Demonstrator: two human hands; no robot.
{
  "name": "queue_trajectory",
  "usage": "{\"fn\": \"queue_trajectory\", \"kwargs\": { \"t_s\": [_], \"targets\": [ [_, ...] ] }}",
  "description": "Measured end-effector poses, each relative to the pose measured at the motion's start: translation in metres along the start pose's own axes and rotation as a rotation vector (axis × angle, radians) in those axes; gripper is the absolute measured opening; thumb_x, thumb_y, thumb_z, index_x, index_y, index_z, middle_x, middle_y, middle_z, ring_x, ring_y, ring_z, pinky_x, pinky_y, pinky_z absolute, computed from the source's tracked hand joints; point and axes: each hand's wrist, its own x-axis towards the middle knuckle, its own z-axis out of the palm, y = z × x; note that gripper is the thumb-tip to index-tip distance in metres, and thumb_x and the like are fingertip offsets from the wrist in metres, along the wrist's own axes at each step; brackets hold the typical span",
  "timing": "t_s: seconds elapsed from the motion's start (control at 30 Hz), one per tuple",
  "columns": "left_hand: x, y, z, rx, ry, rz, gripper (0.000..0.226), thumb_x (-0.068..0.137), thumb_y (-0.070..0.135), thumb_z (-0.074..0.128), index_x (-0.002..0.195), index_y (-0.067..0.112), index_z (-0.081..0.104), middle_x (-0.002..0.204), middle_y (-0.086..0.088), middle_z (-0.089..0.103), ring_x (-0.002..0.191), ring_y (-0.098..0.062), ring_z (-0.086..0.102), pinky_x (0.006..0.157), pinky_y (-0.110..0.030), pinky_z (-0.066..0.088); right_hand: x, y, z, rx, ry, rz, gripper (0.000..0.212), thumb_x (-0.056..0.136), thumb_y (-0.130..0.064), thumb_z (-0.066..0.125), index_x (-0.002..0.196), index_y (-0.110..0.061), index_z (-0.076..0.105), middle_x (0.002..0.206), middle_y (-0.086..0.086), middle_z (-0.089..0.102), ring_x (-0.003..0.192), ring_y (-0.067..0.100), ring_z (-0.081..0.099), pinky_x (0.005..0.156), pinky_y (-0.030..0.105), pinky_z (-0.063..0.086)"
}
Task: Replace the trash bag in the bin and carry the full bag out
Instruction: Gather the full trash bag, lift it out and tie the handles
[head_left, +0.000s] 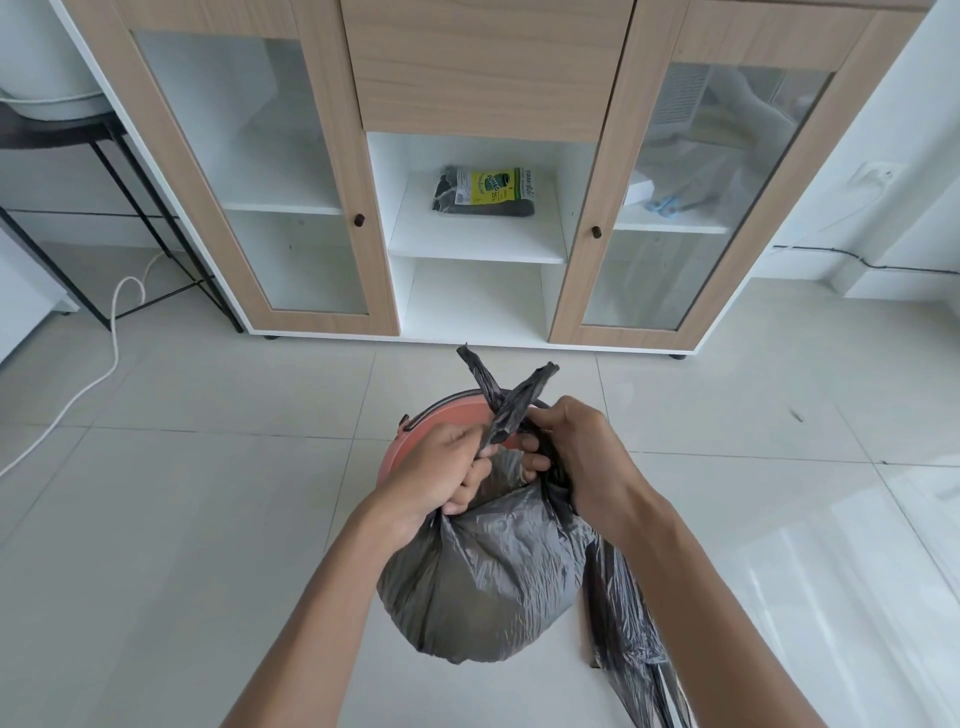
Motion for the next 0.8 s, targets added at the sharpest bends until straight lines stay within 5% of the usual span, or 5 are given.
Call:
{"fn": "queue_trajectory", "kwargs": {
  "t_s": [0.13, 0.47, 0.57, 0.67, 0.8],
  "targets": [
    [0.0, 0.0, 0.003, 0.035, -0.005, -0.034, 0.034, 0.104, 0.028, 0.032, 0.073, 0.02, 0.04, 0.048, 0.009, 0.026, 0.038, -0.009, 0.021, 0.037, -0.021, 0.023, -0.008, -0.002, 0.002, -0.121, 0.016, -0.057, 0.033, 0.097, -0.042, 0.051, 0.088, -0.011, 0.059, 0.061, -0.005, 0.038, 0.055, 0.012, 0.026, 0.057, 0.027, 0.028],
    [0.002, 0.0, -0.012, -0.53, 0.009, -0.317, 0.054, 0.099, 0.059, 0.037, 0.123, 0.015, 0.056, 0.045, 0.005, 0.032, 0.035, -0.011, 0.036, 0.04, -0.021, 0.042, -0.008, 0.002, -0.002, -0.44, 0.059, -0.299, 0.028, 0.098, -0.019, 0.057, 0.079, -0.004, 0.07, 0.067, 0.008, 0.038, 0.057, 0.016, 0.034, 0.057, 0.028, 0.032],
    [-0.001, 0.0, -0.02, -0.633, -0.039, -0.282, 0.066, 0.087, 0.073, 0.043, 0.084, 0.01, 0.063, 0.051, 0.001, 0.032, 0.04, -0.014, 0.036, 0.046, -0.025, 0.044, -0.011, -0.002, -0.01, -0.626, 0.06, -0.337, 0.031, 0.096, -0.02, 0.062, 0.078, 0.005, 0.064, 0.065, 0.008, 0.042, 0.063, 0.019, 0.036, 0.065, 0.034, 0.03],
    [-0.003, 0.002, -0.025, -0.602, -0.106, -0.218, 0.062, 0.075, 0.067, 0.068, 0.098, 0.009, 0.073, 0.069, -0.006, 0.055, 0.062, -0.021, 0.051, 0.059, -0.031, 0.048, -0.015, -0.007, -0.012, -0.667, 0.05, -0.361, 0.016, 0.096, -0.01, 0.06, 0.098, -0.01, 0.076, 0.069, -0.015, 0.066, 0.063, 0.0, 0.056, 0.065, 0.015, 0.041],
    [-0.006, -0.002, -0.027, -0.401, -0.171, -0.105, 0.047, 0.06, 0.037, 0.091, 0.094, 0.011, 0.073, 0.084, -0.012, 0.057, 0.069, -0.02, 0.054, 0.069, -0.029, 0.05, -0.016, -0.01, -0.014, -0.714, 0.047, -0.406, 0.021, 0.094, -0.001, 0.059, 0.103, -0.01, 0.077, 0.095, -0.006, 0.077, 0.083, -0.003, 0.067, 0.074, 0.01, 0.045]
  ]
}}
